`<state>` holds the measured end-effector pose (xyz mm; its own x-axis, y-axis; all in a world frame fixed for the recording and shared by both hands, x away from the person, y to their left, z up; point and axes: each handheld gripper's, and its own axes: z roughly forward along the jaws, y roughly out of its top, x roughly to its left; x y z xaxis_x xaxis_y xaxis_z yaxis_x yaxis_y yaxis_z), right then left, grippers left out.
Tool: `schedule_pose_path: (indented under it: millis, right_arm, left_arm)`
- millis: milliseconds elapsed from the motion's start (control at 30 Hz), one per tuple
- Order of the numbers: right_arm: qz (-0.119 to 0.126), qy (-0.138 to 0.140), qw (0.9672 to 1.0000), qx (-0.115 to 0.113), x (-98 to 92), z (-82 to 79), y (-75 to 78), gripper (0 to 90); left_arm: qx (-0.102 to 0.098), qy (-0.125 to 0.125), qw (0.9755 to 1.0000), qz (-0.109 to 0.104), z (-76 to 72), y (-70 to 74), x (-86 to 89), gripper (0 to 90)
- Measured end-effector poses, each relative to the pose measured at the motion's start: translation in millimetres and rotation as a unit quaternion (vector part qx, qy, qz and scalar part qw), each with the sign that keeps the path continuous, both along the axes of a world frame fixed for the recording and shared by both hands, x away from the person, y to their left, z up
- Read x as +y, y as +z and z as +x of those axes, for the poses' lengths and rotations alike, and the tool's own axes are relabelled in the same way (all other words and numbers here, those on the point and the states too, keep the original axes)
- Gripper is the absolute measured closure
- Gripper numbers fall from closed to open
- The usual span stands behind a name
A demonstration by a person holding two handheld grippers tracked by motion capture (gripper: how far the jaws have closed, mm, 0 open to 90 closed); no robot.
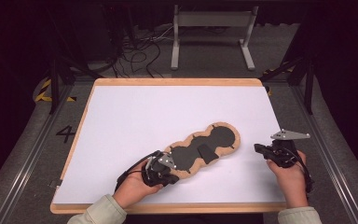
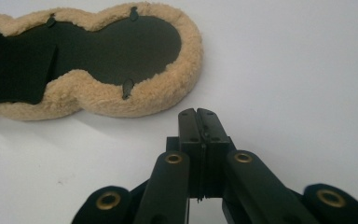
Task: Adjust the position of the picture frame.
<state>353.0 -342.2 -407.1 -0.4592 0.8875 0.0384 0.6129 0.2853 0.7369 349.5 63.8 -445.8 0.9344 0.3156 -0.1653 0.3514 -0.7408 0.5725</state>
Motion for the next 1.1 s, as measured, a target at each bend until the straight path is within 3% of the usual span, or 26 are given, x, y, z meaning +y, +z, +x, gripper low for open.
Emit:
schedule_pose_path:
  millis: [167,233,300,333,433,667,767,800,833,900,967,1100]
  right_arm:
    - [0.002,0.0,1.0,0.001,1.4,-0.9,-0.3,89.8]
    - [0.001,0.004,1.0,0.001,2.3,-1.1,-0.2,90.0]
    - [0.001,0.006,1.0,0.003,3.7,-1.1,0.0,90.0]
    - [0.002,0.006,1.0,0.002,4.8,-0.8,-0.2,90.0]
    - [0.0,0.013,0.9999,0.005,8.5,1.1,-1.3,90.0]
    - [-0.008,0.022,0.9997,0.008,19.2,10.0,-4.3,90.0]
    - [-0.009,0.017,0.9998,0.006,20.2,15.2,-5.2,90.0]
    - [-0.006,0.007,0.9999,0.007,19.8,23.6,-7.8,90.0]
    - [-0.008,-0.001,0.9999,0.01,20.0,28.0,-9.6,90.0]
    - [-0.013,-0.009,0.9998,0.013,19.8,33.0,-11.6,90.0]
    - [-0.02,-0.028,0.9992,0.021,19.1,47.7,-19.3,90.0]
    - [-0.03,-0.049,0.998,0.026,18.8,64.8,-28.8,89.5]
  left_arm:
    - [-0.012,0.042,0.9991,-0.001,7.0,-0.7,5.9,89.7]
    - [-0.025,0.074,0.9969,-0.002,12.0,-1.9,9.6,89.7]
    - [-0.024,0.083,0.9963,-0.003,13.4,-2.6,10.6,89.5]
    - [-0.05,0.091,0.9946,-0.002,18.2,-3.5,12.2,89.4]
    - [-0.072,0.142,0.9873,-0.006,24.0,-6.0,16.9,85.4]
    - [-0.053,0.167,0.9829,-0.058,28.5,-5.3,37.0,77.8]
    - [-0.051,0.172,0.9815,-0.068,28.6,-3.3,44.6,75.3]
    - [-0.052,0.187,0.9776,-0.083,27.7,-1.9,53.0,73.7]
    - [-0.051,0.196,0.9752,-0.089,26.9,-1.5,56.7,72.2]
    - [-0.052,0.2,0.974,-0.093,26.8,-1.2,59.8,70.3]
    - [-0.051,0.22,0.969,-0.101,24.8,-0.7,68.4,68.8]
    - [-0.066,0.243,0.9617,-0.109,22.2,2.0,82.6,66.4]
